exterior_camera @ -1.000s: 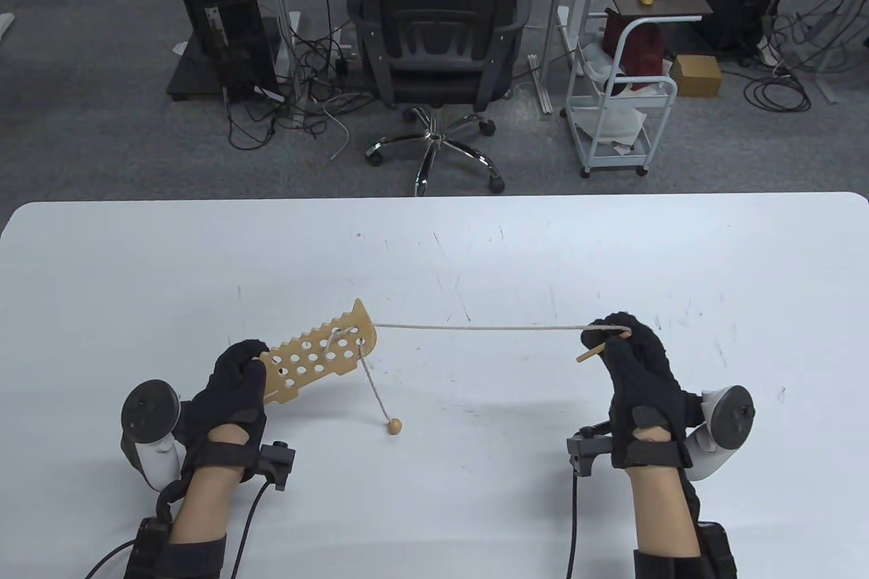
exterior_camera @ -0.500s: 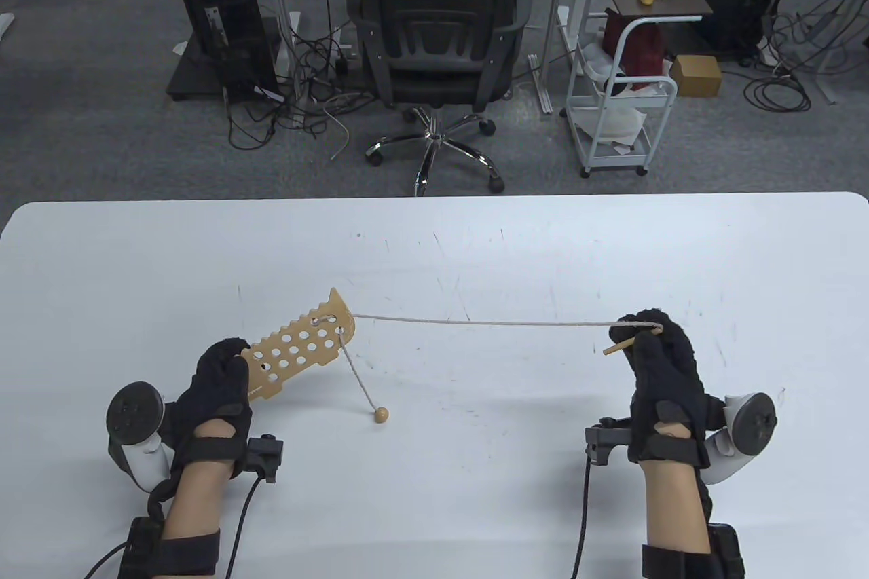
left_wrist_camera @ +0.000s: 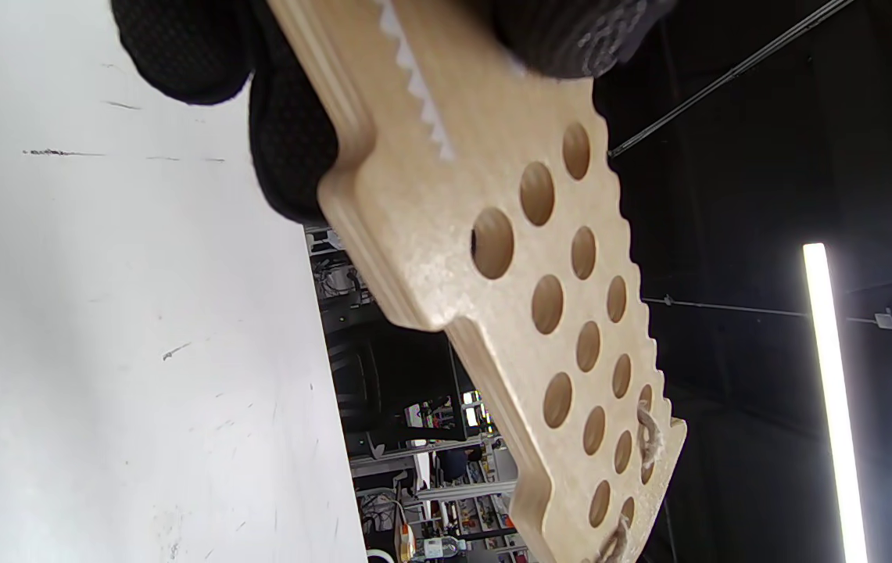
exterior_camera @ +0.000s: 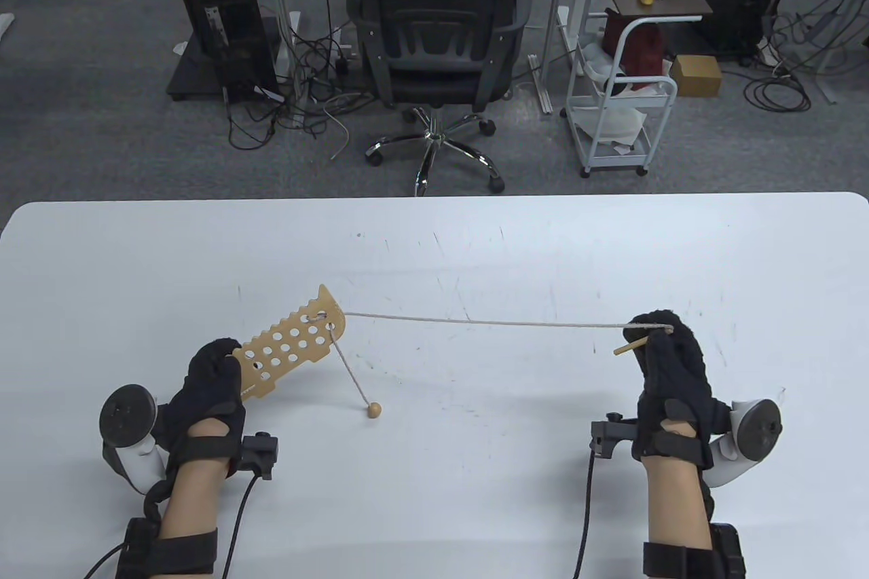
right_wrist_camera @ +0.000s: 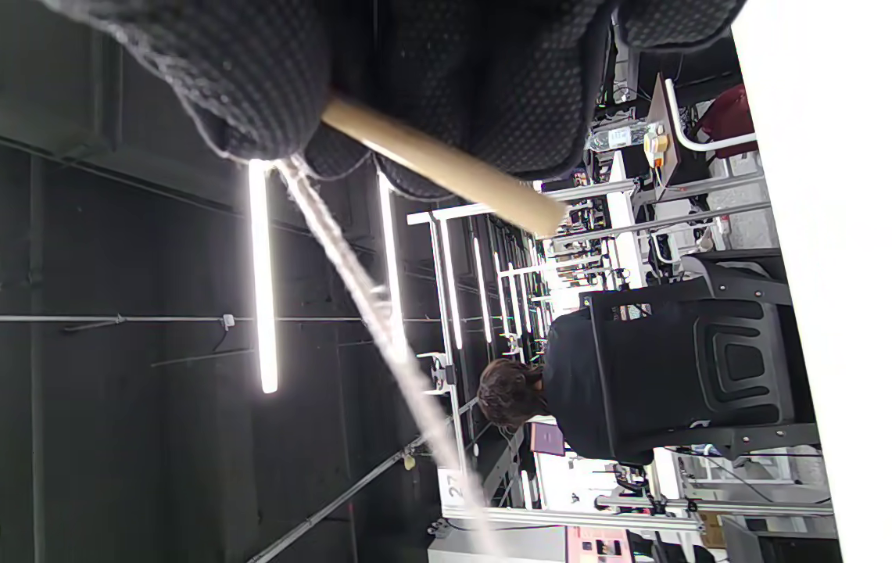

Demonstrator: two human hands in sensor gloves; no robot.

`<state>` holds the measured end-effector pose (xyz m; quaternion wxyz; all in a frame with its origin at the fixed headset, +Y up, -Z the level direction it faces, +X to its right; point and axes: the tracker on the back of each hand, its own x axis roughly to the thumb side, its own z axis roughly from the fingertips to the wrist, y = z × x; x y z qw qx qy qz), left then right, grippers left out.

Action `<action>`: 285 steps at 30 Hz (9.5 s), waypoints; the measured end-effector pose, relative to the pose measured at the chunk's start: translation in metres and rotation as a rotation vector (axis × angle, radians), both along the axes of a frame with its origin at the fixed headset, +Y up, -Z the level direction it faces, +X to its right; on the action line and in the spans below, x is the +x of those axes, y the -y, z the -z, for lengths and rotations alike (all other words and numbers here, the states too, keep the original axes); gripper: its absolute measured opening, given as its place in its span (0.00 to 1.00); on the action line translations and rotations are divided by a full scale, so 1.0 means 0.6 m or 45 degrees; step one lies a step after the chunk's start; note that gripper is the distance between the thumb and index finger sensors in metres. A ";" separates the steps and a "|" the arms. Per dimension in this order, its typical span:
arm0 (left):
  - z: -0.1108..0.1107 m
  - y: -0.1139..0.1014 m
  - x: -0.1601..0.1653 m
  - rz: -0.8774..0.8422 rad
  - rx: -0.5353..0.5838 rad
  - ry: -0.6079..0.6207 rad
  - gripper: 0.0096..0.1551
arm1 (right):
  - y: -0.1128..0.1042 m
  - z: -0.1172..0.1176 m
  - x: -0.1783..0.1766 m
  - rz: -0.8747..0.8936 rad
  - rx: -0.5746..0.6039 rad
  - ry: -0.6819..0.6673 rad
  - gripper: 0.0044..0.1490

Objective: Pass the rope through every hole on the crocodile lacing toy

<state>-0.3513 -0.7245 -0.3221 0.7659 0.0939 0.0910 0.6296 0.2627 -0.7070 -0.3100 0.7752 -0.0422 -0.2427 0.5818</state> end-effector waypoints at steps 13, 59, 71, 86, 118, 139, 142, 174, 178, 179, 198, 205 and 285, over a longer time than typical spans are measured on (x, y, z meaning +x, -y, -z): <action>0.000 -0.007 0.031 0.050 0.040 0.110 0.29 | -0.001 0.009 -0.047 -0.156 -0.030 -0.123 0.29; -0.022 -0.015 0.177 0.218 0.114 0.626 0.29 | 0.044 0.005 -0.190 -0.486 -0.245 -0.401 0.24; -0.027 -0.017 0.194 0.235 0.135 0.704 0.29 | 0.061 0.002 -0.215 -0.348 -0.302 -0.545 0.23; -0.030 -0.016 0.203 0.214 0.150 0.751 0.29 | 0.069 0.000 -0.233 -0.334 -0.330 -0.632 0.22; -0.027 -0.012 0.199 0.271 0.119 0.678 0.29 | 0.088 -0.011 -0.292 -0.029 -0.220 -1.086 0.41; -0.037 -0.033 0.192 0.281 0.279 0.600 0.29 | 0.085 -0.010 -0.294 -0.088 -0.173 -1.071 0.44; -0.037 -0.036 0.186 0.283 0.282 0.568 0.29 | 0.081 -0.010 -0.291 -0.165 -0.188 -1.029 0.46; -0.041 -0.040 0.165 0.289 0.248 0.378 0.29 | 0.059 -0.022 -0.300 -0.755 -0.159 -0.868 0.38; -0.041 -0.035 0.173 0.261 0.236 0.416 0.29 | 0.062 -0.024 -0.305 -0.820 -0.173 -0.884 0.39; -0.042 -0.034 0.176 0.254 0.234 0.430 0.29 | 0.063 -0.024 -0.307 -0.836 -0.177 -0.889 0.39; -0.042 -0.030 0.180 0.237 0.219 0.433 0.29 | 0.062 -0.025 -0.318 -0.882 -0.150 -0.933 0.25; -0.037 -0.028 0.162 0.218 0.208 0.377 0.29 | 0.057 -0.024 -0.308 -0.832 -0.137 -0.887 0.25; -0.001 0.014 0.051 0.096 0.023 0.006 0.29 | -0.021 0.001 -0.076 -0.276 -0.021 -0.197 0.24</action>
